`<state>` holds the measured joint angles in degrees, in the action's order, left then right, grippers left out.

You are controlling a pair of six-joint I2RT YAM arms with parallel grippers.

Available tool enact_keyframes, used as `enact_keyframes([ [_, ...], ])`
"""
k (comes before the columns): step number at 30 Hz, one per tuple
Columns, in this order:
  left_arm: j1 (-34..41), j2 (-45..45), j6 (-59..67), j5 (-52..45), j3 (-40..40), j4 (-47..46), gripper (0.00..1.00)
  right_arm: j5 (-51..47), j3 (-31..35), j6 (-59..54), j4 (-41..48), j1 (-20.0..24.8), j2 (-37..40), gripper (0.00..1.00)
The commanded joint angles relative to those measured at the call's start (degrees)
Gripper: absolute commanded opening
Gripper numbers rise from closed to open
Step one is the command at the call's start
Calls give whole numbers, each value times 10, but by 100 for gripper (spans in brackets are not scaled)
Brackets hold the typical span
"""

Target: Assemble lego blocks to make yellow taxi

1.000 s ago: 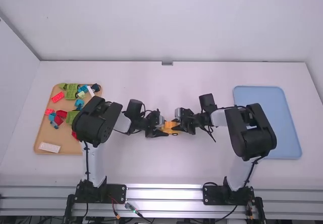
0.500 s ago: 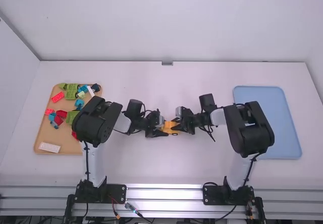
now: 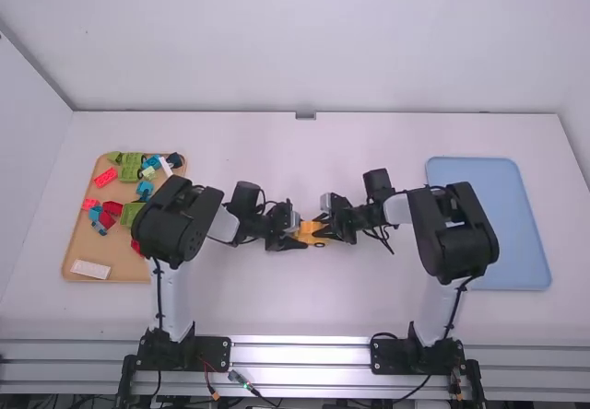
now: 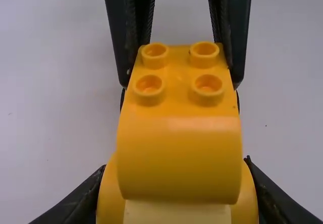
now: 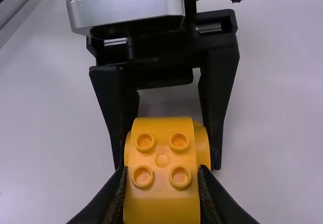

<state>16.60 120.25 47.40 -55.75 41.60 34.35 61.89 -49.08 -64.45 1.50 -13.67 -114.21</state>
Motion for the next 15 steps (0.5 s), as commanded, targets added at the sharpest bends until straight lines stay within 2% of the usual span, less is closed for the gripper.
enact_keyframes([
  [1, 3, 6, -9, 27, -10, -9, 26, -82, 0, 3, 5, -26, -25, 0],
  [7, 4, 6, -9, 27, -10, -9, 26, -136, 0, 45, -12, -50, -25, 0],
  [15, 4, 6, -11, 28, -10, -9, 25, -179, -1, 47, -2, -63, -25, 0],
])
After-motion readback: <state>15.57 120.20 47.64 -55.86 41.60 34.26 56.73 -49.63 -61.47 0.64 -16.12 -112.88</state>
